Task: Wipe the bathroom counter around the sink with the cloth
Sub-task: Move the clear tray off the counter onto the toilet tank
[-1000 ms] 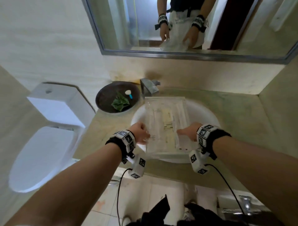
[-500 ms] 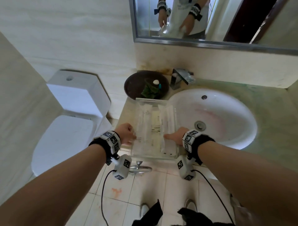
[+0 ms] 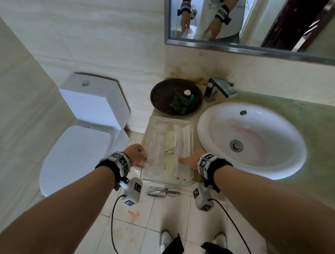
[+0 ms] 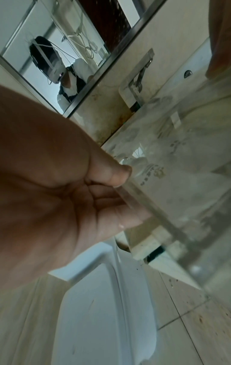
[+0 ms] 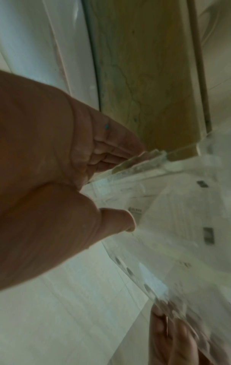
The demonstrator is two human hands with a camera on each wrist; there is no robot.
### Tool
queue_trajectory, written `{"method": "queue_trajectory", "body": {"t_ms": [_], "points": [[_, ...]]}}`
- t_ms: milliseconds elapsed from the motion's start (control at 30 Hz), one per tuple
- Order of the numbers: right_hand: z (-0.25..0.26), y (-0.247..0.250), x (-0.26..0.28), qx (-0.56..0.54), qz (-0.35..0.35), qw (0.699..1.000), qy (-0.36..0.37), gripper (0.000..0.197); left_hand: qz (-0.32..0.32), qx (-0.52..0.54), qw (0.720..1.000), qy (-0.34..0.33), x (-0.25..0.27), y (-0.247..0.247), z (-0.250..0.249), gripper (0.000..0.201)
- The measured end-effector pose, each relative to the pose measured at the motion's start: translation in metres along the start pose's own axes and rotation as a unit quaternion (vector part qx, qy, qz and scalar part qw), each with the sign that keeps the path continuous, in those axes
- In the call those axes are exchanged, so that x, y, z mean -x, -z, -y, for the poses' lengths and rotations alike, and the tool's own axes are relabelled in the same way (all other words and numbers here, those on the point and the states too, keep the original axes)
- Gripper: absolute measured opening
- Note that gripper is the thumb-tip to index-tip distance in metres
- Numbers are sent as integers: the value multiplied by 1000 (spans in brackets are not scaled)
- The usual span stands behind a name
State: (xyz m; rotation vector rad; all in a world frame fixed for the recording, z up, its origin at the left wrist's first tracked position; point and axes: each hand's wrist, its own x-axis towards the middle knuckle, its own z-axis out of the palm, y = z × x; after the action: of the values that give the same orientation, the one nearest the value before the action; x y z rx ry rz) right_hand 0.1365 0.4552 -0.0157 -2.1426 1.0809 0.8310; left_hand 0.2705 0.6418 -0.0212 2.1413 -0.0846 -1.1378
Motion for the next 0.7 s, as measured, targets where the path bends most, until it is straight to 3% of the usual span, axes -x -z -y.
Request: {"method": "queue_trajectory", "body": {"t_ms": [333, 533, 700], "points": [[25, -4, -23, -58, 11, 998, 26, 77, -22, -38, 999, -21, -37, 31, -7, 19], [28, 4, -28, -50, -7, 999, 12, 76, 0, -37, 999, -18, -54, 35, -14, 18], [33, 4, -30, -40, -13, 999, 25, 71, -20, -57, 997, -42, -63, 38, -13, 17]]}}
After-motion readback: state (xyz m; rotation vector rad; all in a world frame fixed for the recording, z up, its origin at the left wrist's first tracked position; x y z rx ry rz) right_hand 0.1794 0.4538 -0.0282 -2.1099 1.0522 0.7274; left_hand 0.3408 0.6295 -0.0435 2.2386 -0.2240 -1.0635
